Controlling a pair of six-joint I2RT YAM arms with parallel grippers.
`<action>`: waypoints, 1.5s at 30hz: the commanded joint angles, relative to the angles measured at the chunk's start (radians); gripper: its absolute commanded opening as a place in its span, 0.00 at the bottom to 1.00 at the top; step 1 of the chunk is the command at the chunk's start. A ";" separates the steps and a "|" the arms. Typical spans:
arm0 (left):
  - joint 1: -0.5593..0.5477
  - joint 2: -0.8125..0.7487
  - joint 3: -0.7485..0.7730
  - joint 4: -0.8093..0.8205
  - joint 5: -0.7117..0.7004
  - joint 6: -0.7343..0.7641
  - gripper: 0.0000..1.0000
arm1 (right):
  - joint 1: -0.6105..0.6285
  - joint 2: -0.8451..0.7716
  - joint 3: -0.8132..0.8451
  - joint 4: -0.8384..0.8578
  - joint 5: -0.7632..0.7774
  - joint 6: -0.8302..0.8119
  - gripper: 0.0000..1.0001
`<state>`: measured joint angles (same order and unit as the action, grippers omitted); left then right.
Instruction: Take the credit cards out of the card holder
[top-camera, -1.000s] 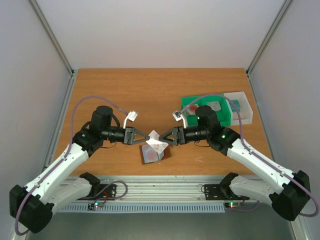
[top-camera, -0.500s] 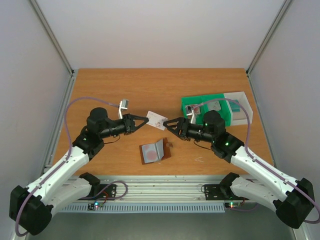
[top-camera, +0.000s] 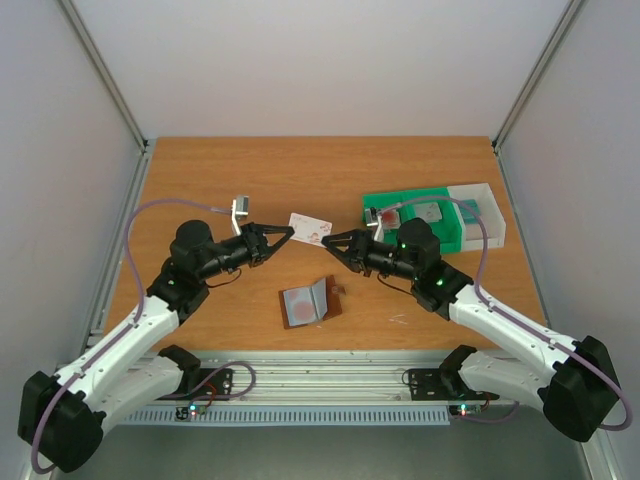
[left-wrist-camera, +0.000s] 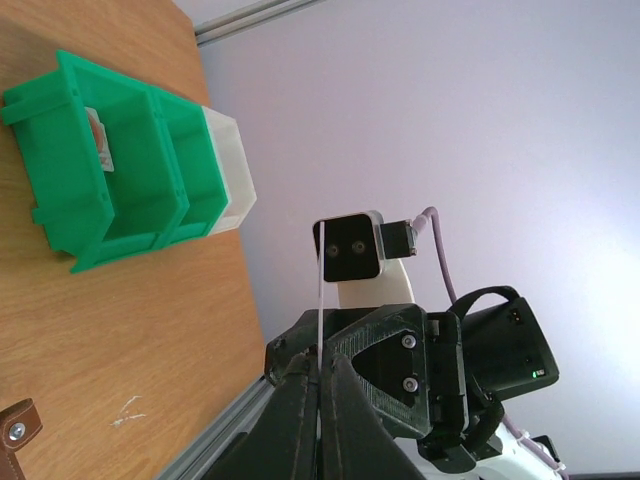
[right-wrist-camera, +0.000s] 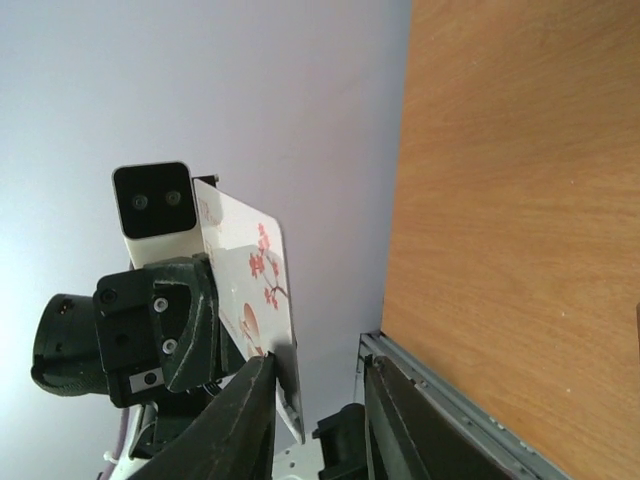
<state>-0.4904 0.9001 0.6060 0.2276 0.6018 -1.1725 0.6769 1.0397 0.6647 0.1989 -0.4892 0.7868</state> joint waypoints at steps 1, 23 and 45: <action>-0.002 -0.004 -0.018 0.103 -0.017 -0.021 0.00 | 0.000 0.003 -0.007 0.072 0.016 0.021 0.24; -0.002 -0.075 0.010 -0.202 -0.039 0.213 0.77 | -0.020 -0.046 0.203 -0.435 0.038 -0.399 0.01; -0.002 -0.053 0.254 -0.958 -0.179 0.820 0.99 | -0.441 0.291 0.710 -1.140 0.087 -1.018 0.01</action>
<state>-0.4896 0.8394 0.7998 -0.6369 0.4385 -0.4583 0.3489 1.3018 1.3075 -0.8497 -0.3779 -0.1341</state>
